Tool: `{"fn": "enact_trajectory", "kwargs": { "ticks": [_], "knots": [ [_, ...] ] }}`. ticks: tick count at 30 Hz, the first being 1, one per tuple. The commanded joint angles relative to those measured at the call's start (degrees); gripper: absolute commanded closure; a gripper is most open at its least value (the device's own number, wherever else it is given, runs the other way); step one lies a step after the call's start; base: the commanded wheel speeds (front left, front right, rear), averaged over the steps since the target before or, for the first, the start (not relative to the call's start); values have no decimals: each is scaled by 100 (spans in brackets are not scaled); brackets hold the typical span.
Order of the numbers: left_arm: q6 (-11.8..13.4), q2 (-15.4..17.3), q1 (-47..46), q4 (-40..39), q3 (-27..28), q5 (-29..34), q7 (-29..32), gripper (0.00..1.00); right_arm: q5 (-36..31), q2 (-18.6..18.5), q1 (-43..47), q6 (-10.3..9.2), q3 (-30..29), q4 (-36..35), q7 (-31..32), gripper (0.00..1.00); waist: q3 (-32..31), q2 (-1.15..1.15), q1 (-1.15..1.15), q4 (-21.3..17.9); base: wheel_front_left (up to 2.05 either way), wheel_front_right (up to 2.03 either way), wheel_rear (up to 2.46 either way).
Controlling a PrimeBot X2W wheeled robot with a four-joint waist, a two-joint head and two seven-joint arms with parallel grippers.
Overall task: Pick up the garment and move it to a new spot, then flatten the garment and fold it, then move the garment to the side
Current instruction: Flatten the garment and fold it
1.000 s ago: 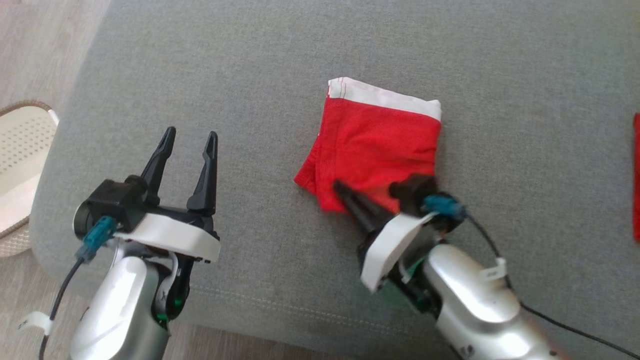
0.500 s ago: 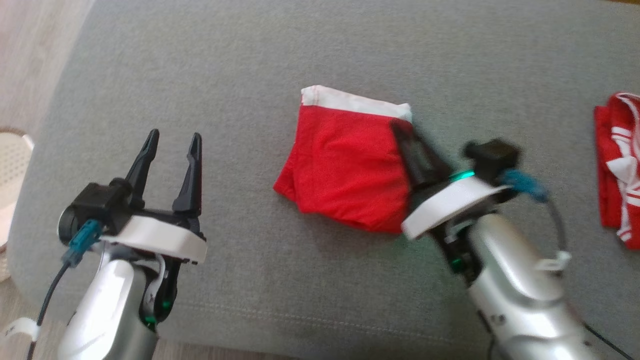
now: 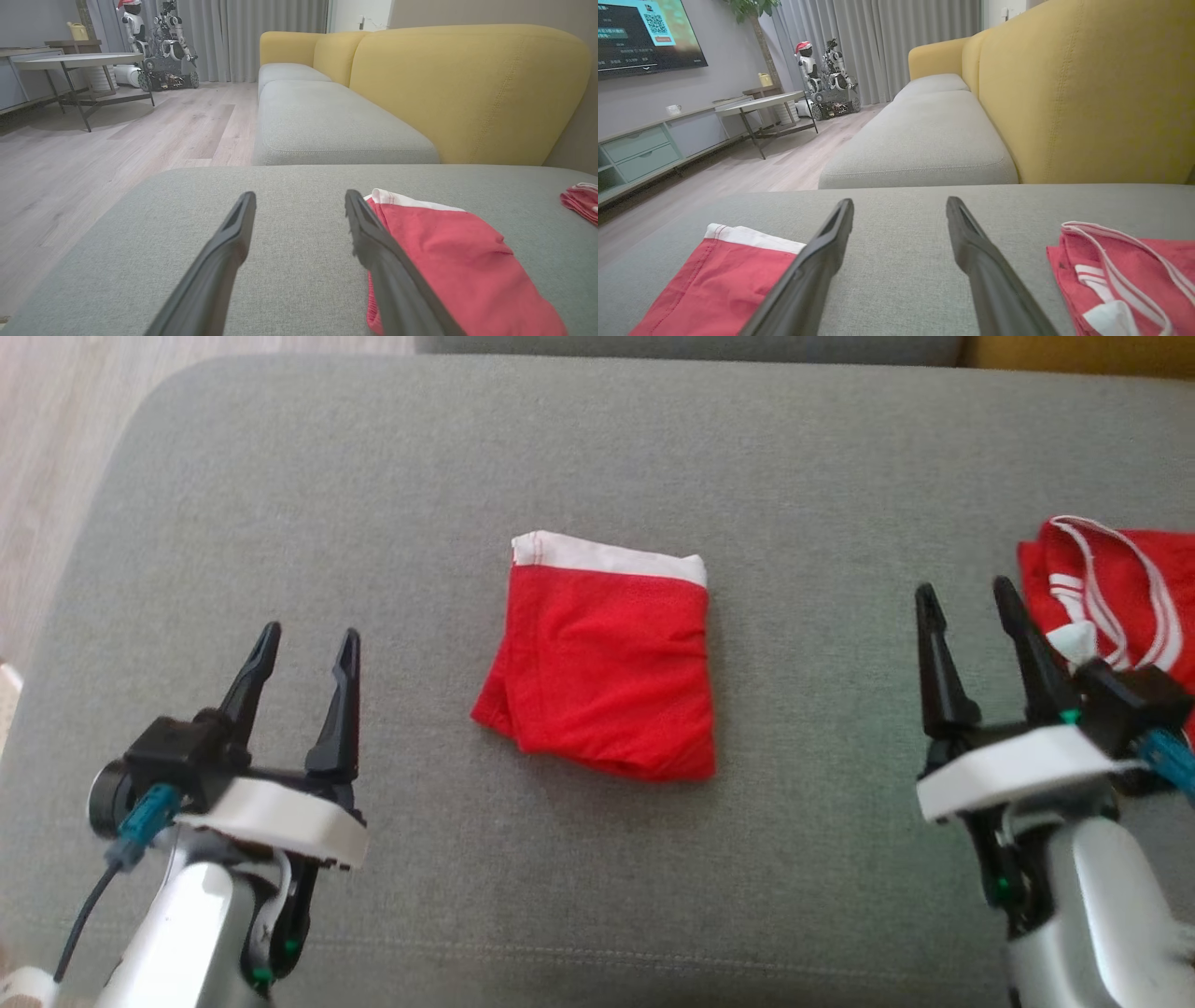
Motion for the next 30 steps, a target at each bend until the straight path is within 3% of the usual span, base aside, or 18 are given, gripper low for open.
{"fn": "enact_trajectory", "kwargs": {
  "ticks": [1,13,30],
  "knots": [
    [30,225,-108,-221,213,57,43,0,-14,41,125,-5,33,-449,139,0,-89,0,0,-79,0,0,0],
    [131,373,221,-456,169,69,200,0,28,41,830,-5,-25,-1051,438,0,-343,0,0,-245,0,0,0],
    [318,427,711,-641,98,-1,362,0,65,41,1355,-5,-102,-1198,620,0,-838,0,0,-233,0,0,0]
  ]
}}
